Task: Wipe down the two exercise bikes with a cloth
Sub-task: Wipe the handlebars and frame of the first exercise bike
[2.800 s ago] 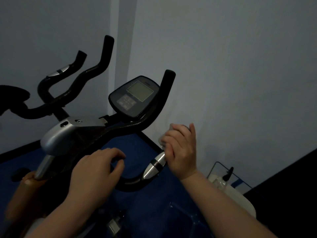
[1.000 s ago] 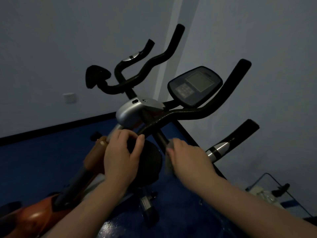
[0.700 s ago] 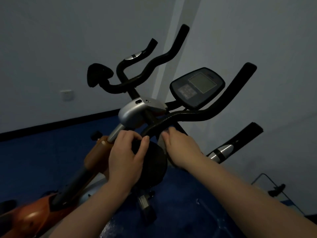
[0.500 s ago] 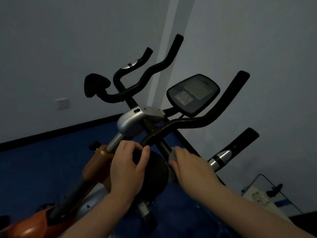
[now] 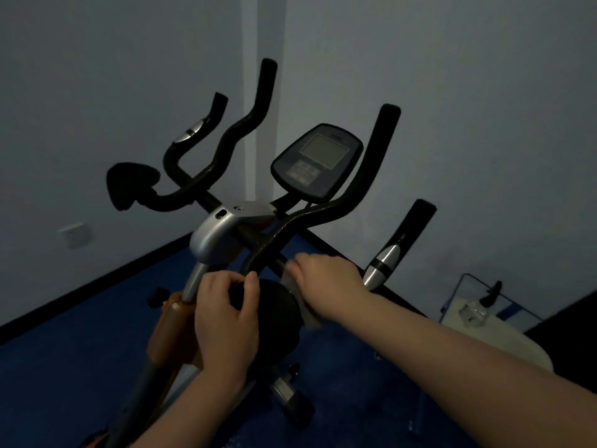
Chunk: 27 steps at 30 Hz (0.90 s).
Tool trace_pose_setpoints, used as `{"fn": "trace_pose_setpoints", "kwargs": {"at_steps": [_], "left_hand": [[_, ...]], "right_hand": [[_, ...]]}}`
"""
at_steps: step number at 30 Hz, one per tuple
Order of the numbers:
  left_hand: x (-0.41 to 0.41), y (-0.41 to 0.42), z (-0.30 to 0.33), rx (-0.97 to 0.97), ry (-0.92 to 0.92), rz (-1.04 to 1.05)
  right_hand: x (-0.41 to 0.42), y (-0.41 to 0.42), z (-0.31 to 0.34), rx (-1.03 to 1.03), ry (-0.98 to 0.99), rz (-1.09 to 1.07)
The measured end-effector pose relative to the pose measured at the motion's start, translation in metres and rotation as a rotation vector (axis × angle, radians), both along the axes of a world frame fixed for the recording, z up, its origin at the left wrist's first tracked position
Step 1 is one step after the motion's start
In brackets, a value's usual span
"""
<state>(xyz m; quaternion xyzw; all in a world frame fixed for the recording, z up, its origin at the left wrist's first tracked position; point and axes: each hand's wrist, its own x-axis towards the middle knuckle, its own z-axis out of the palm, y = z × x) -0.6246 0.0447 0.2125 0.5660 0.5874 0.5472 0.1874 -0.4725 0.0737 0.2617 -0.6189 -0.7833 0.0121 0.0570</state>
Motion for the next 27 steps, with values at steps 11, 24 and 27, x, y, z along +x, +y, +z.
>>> {"fn": "trace_pose_setpoints", "kwargs": {"at_steps": [11,24,27], "left_hand": [[0.001,-0.001,0.001,-0.008,-0.017,0.001],[0.055,0.016,0.056,0.082,0.251,-0.351],[0.06,0.021,0.05,-0.053,0.432,-0.31]], "right_hand": [[0.0,-0.001,0.0,0.032,0.074,-0.074],[0.134,-0.032,0.019,0.458,-0.069,0.235],[0.089,-0.033,-0.013,0.562,0.265,0.007]]}}
